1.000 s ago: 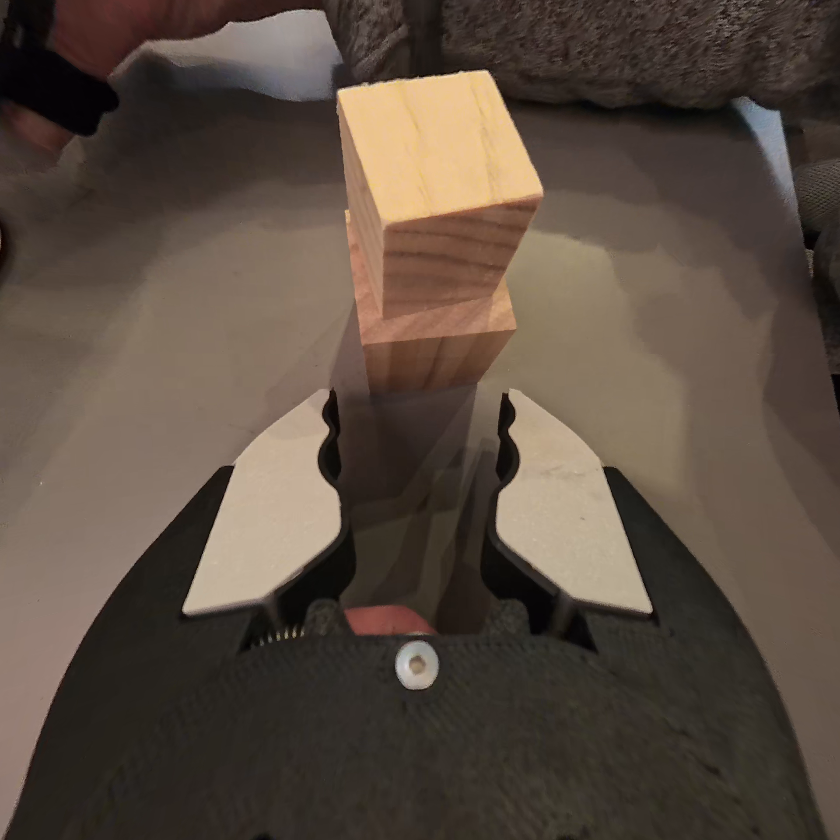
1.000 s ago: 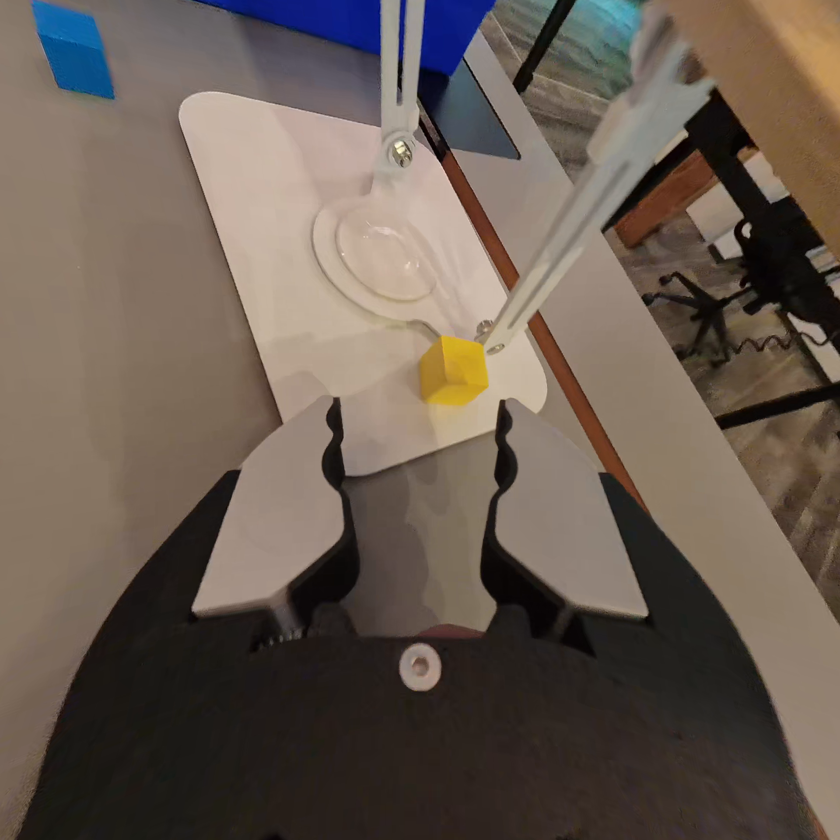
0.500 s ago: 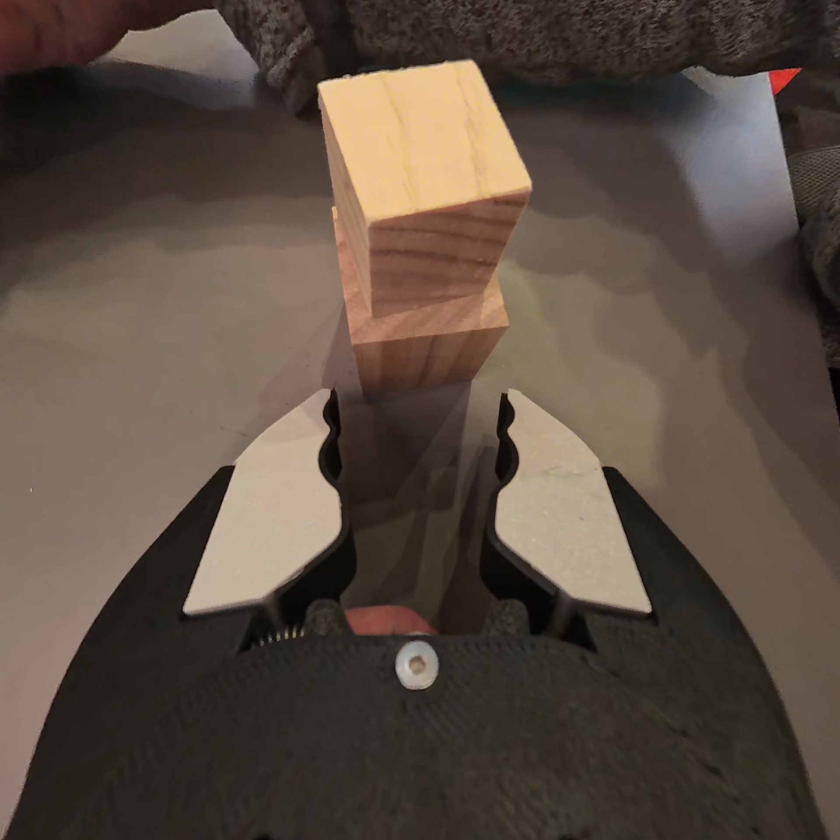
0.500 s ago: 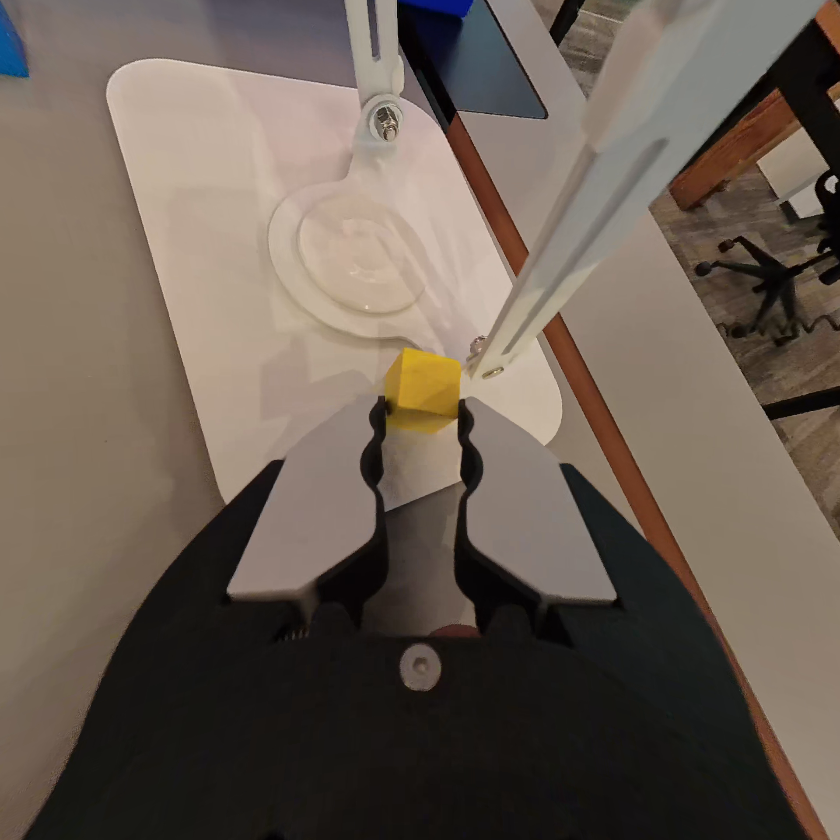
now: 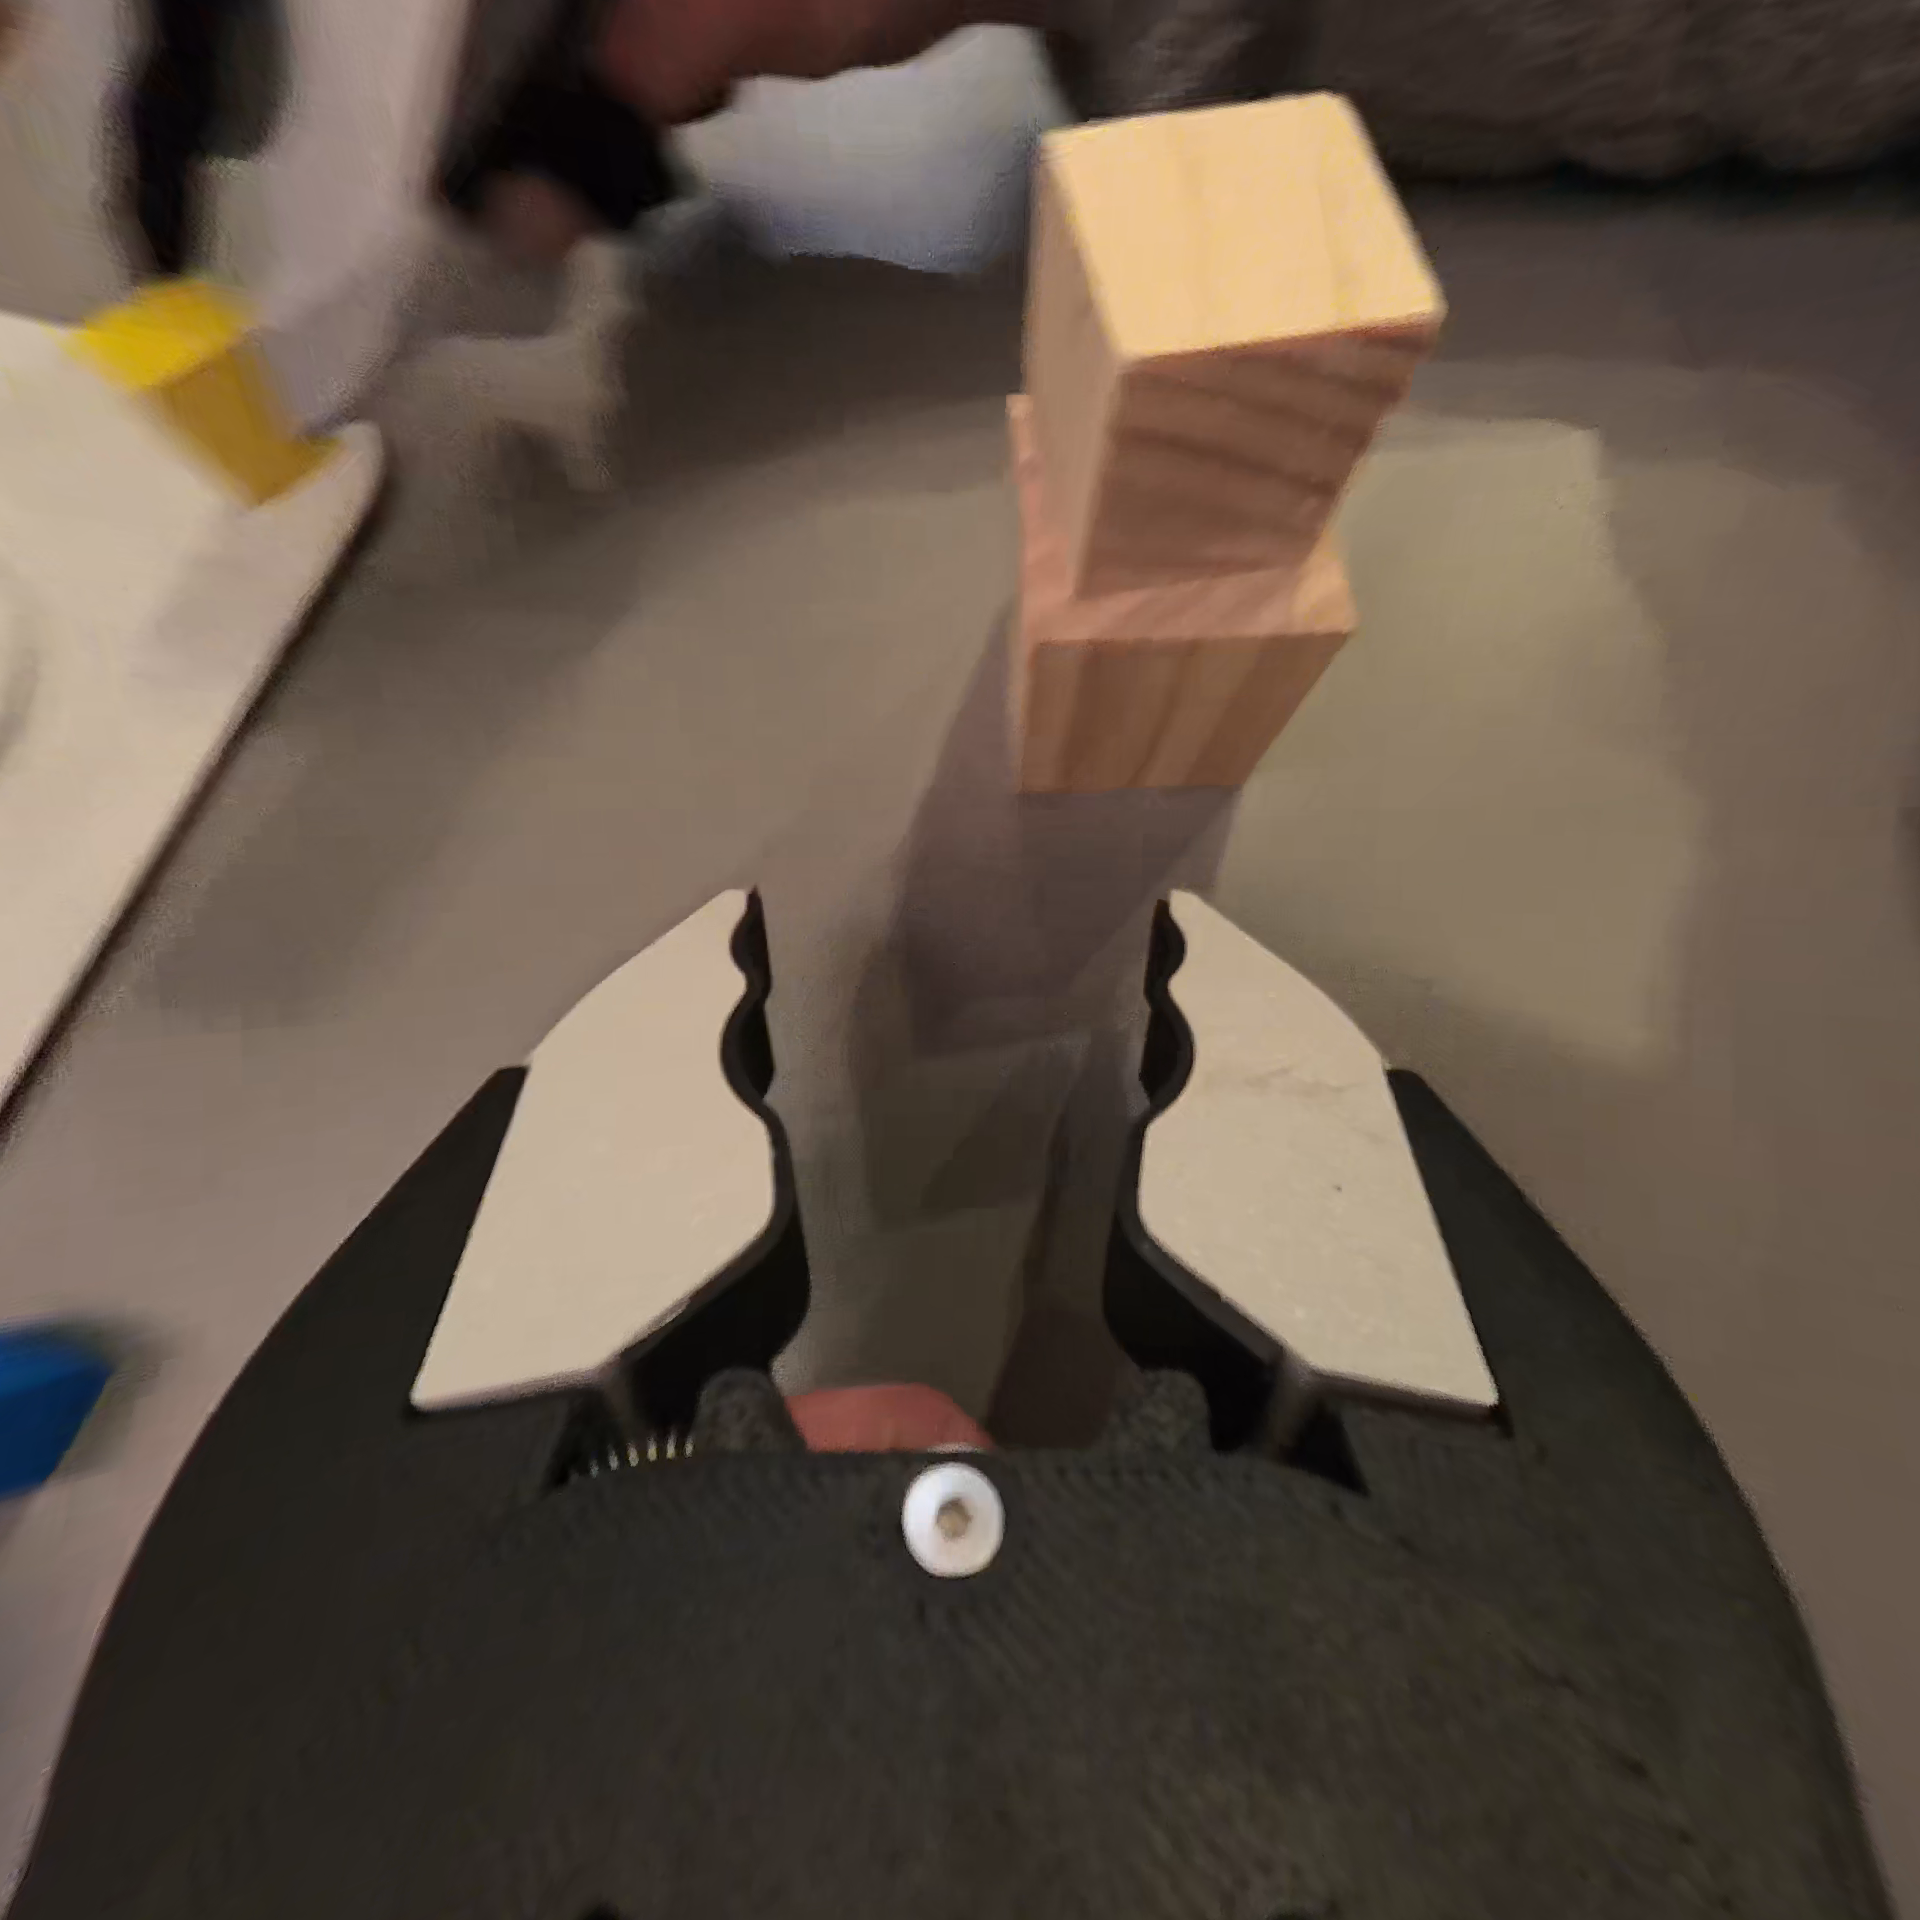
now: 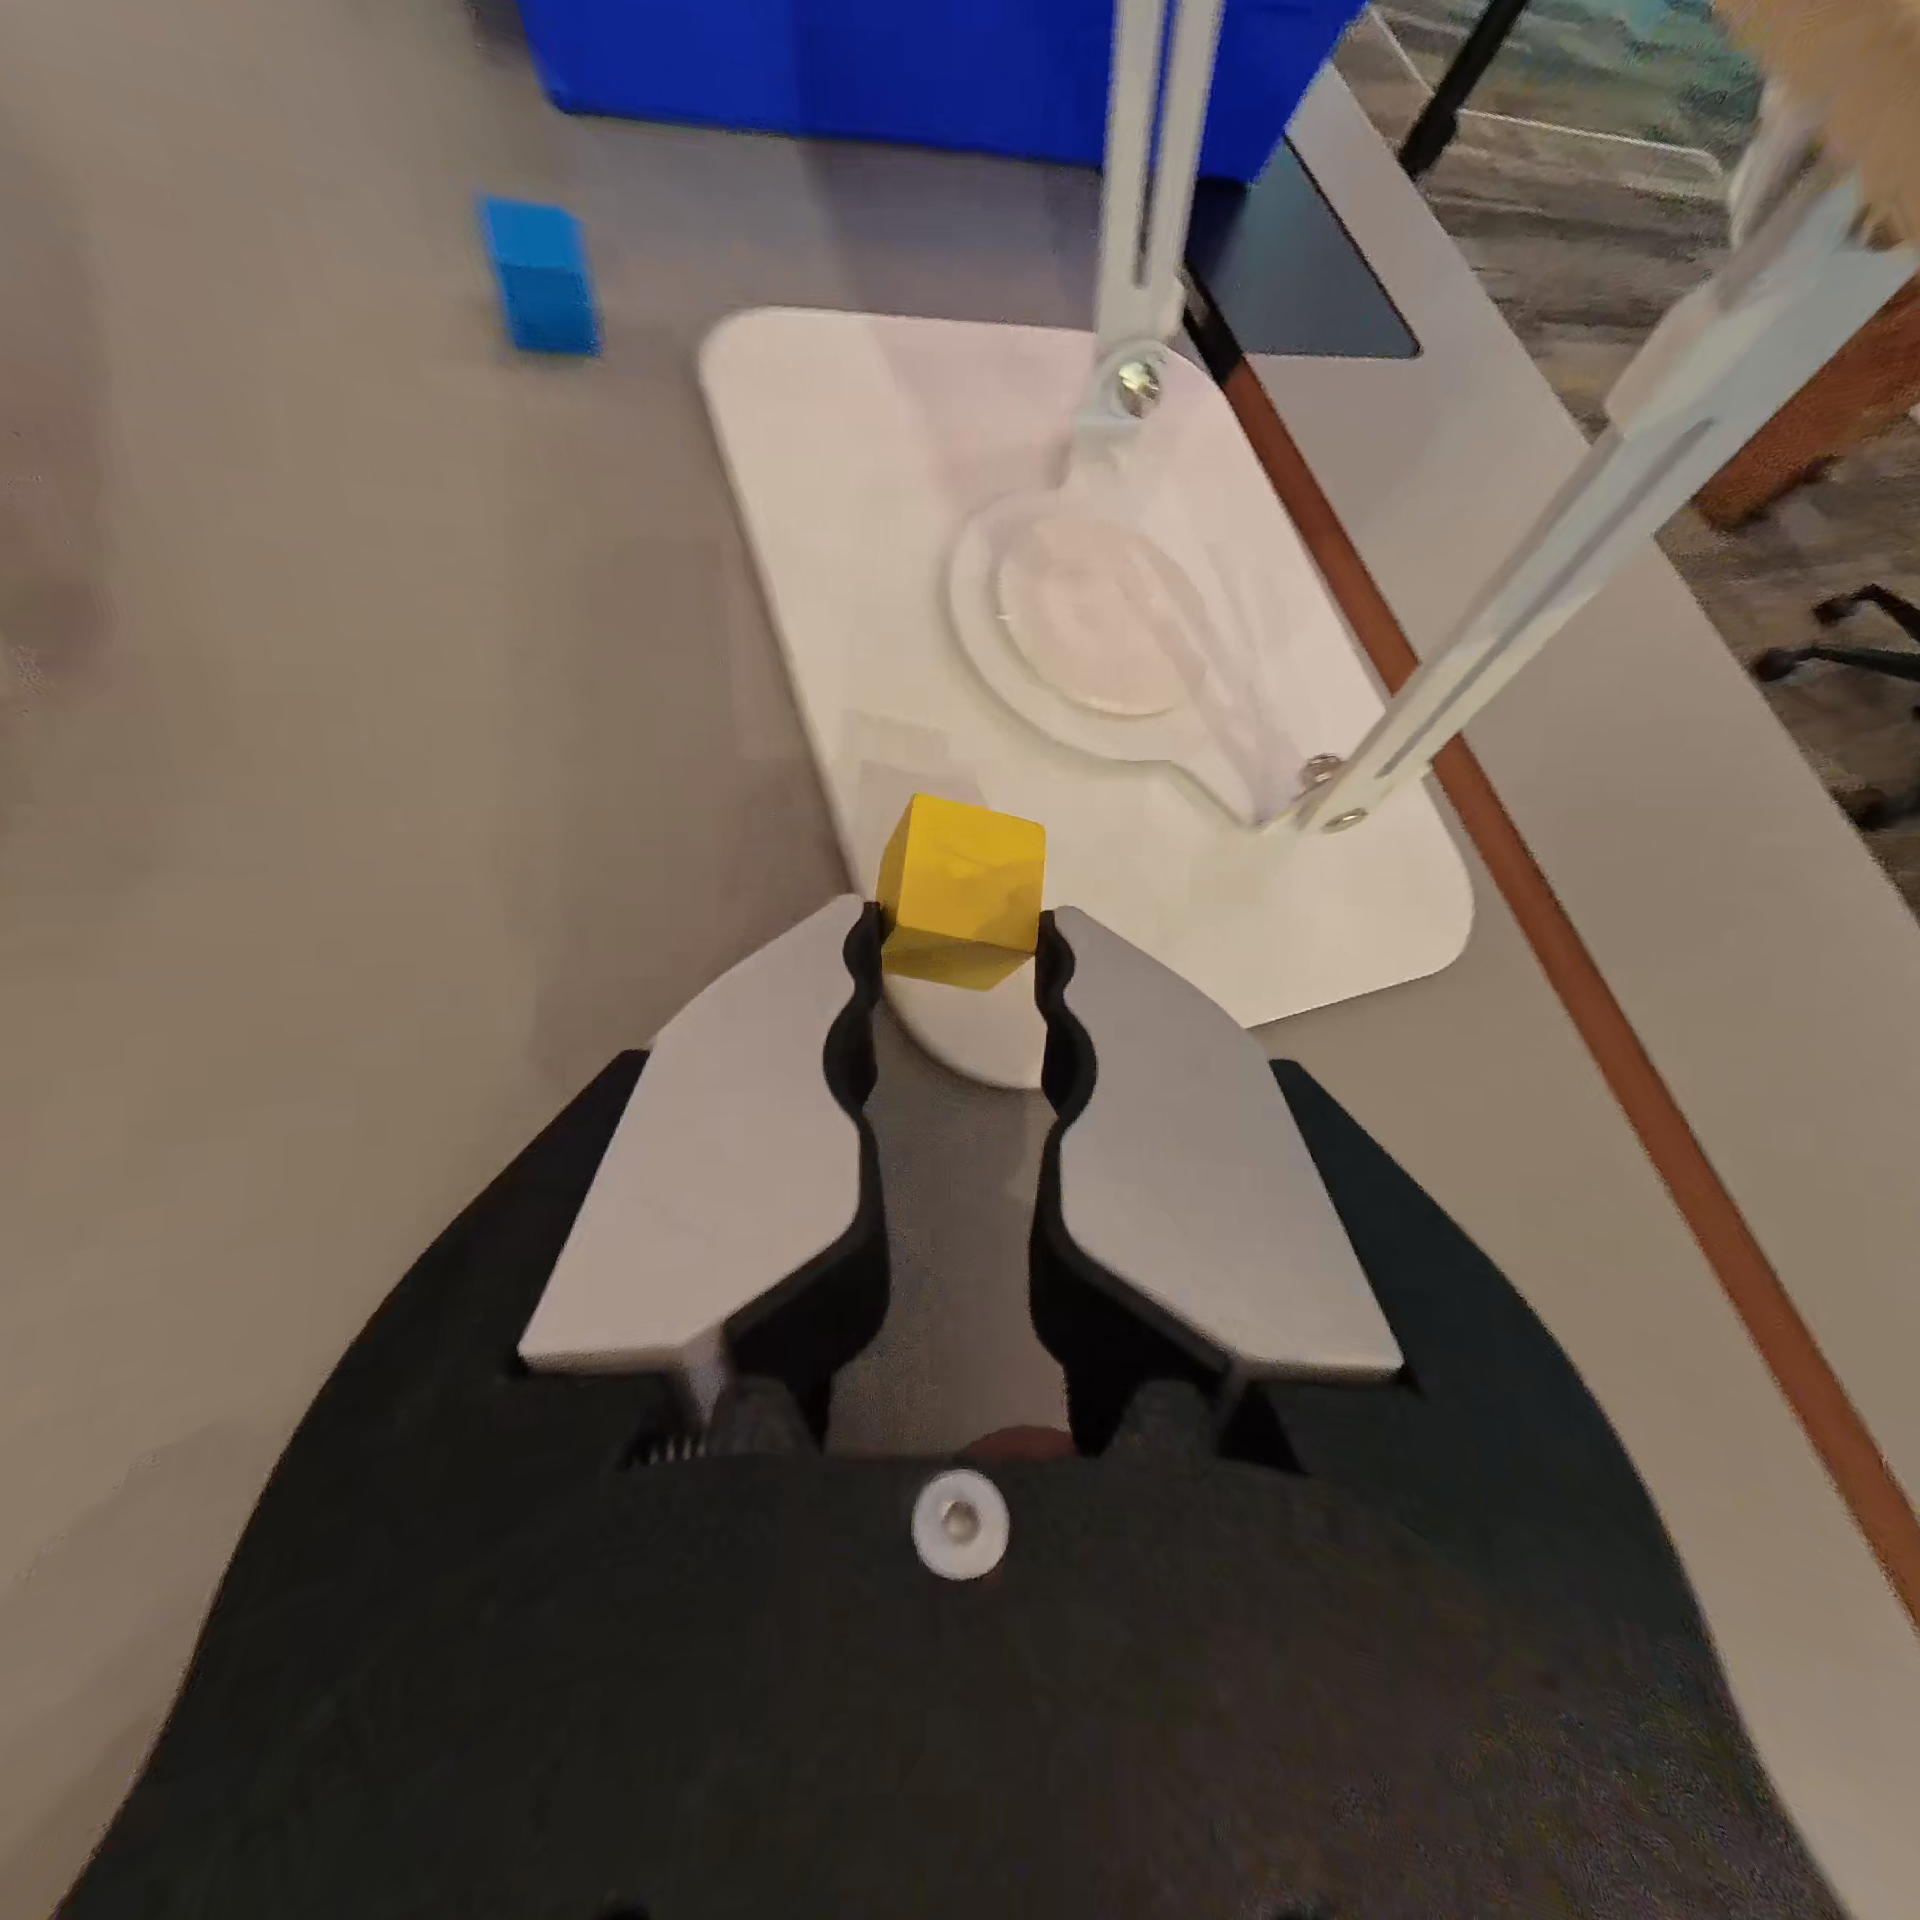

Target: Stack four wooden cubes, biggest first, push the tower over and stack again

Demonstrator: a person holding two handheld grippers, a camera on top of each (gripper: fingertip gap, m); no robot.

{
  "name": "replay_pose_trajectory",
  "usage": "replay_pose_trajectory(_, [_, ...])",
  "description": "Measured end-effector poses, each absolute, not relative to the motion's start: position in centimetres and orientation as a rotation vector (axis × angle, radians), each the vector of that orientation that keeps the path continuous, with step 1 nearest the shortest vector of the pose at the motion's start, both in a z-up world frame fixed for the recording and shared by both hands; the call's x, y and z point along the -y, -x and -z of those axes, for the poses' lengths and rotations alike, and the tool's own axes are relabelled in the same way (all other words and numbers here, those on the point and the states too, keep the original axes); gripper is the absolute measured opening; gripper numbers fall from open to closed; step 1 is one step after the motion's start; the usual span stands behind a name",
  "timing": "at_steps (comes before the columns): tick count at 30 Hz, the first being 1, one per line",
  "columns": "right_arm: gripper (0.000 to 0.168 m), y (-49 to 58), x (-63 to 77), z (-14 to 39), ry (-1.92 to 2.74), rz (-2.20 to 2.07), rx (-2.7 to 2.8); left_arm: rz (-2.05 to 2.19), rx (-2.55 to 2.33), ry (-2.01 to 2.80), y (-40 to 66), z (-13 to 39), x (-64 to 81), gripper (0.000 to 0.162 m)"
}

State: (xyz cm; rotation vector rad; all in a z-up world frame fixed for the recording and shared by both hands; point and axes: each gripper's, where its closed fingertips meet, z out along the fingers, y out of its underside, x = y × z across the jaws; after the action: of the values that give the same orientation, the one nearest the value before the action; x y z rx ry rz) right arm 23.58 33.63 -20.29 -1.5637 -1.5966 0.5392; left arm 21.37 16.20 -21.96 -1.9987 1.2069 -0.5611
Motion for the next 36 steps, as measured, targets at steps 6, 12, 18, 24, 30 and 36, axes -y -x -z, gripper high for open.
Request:
replay_pose_trajectory(6, [0.029,-27.2,-25.0,14.4,1.464,-0.815,1.655,0.228,-0.862,1.999,-12.3,19.7,-20.8,0.069])
replay_pose_trajectory(12, [0.029,-28.2,-17.8,11.2,1.363,-0.929,1.824,0.108,-0.713,2.102,-8.5,21.4,-22.9,0.076])
replay_pose_trajectory(18, [0.029,-27.9,-15.8,13.4,1.385,-0.867,1.986,0.041,-0.735,2.172,-8.4,22.9,-24.1,0.077])
replay_pose_trajectory(24, [0.036,-28.0,-15.7,13.5,1.401,-0.849,2.007,0.051,-0.733,2.197,-8.4,23.3,-25.2,0.076])
replay_pose_trajectory(30, [0.046,-28.5,-16.4,12.6,1.396,-0.855,1.943,0.031,-0.702,2.208,-8.0,23.3,-26.1,0.076])
replay_pose_trajectory(36, [0.040,-29.7,-17.0,12.3,1.402,-0.868,1.894,0.039,-0.656,2.245,-7.3,23.6,-27.0,0.042])
